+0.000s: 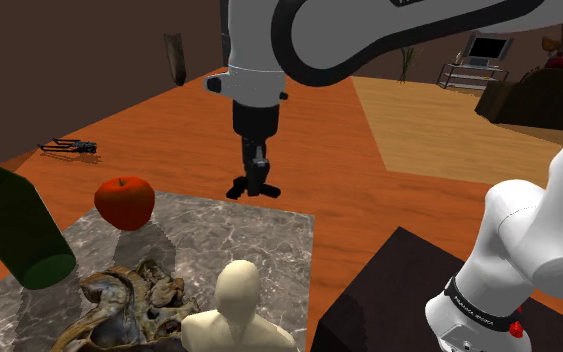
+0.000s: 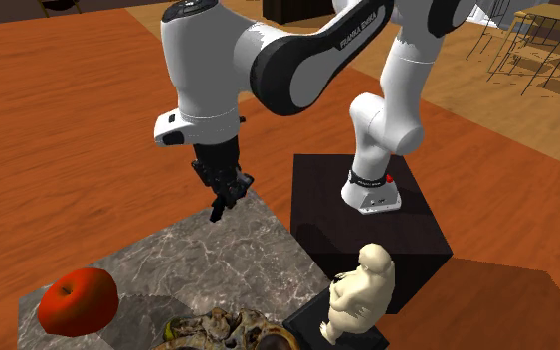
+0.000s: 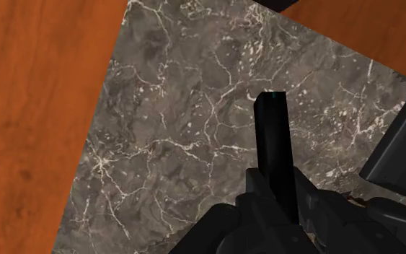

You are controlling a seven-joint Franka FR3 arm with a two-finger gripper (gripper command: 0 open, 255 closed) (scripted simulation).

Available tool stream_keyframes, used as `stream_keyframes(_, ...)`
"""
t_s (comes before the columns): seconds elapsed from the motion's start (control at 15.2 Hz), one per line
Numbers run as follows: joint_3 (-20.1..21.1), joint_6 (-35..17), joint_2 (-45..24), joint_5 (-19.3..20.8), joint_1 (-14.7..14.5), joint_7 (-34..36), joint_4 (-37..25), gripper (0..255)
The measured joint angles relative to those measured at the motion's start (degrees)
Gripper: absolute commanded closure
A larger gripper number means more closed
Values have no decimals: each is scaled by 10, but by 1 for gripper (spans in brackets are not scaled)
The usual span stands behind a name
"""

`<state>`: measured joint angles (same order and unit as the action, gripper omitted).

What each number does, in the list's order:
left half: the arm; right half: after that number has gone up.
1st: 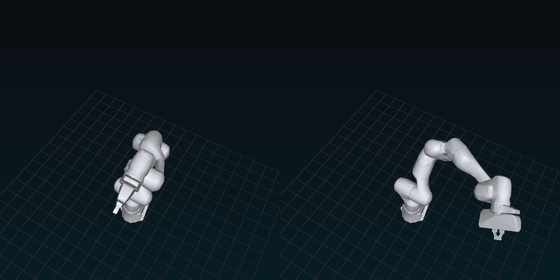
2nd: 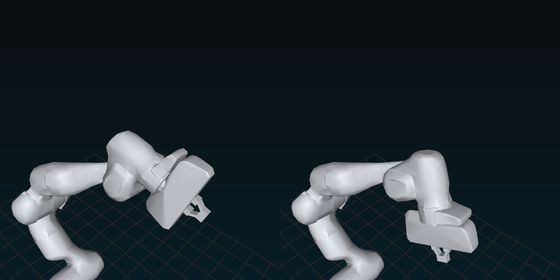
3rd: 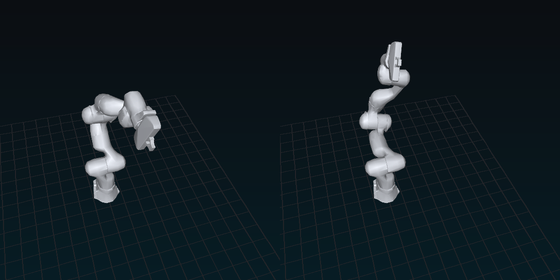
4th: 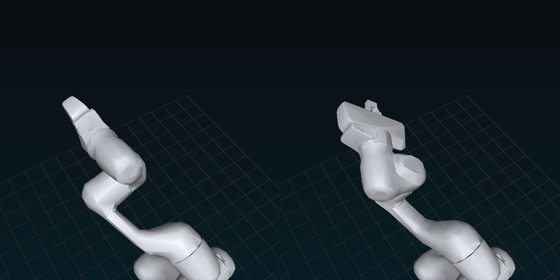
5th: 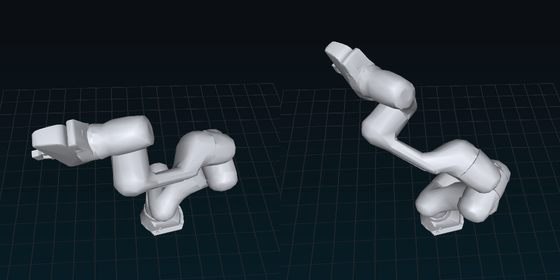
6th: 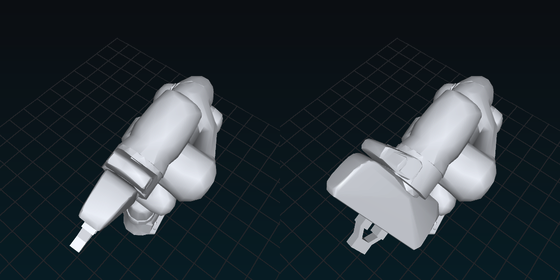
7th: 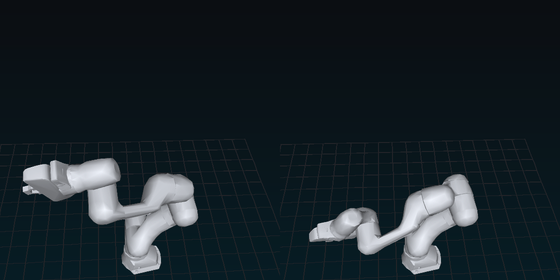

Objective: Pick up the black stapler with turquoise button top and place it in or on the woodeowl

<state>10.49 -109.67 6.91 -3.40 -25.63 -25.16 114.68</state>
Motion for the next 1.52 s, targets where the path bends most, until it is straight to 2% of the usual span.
stream_keyframes(0.26, 27, 6, -54, 12, -21, 52, -61, 255)
stream_keyframes(0.66, 58, 36, -163, 45, -60, 129, -198, 255)
stream_keyframes(1.19, 75, 110, -334, 101, -138, 213, -437, 255)
stream_keyframes(1.32, 75, 111, -354, 107, -146, 219, -458, 255)
stream_keyframes(1.52, 74, 92, -357, 108, -146, 221, -442, 255)
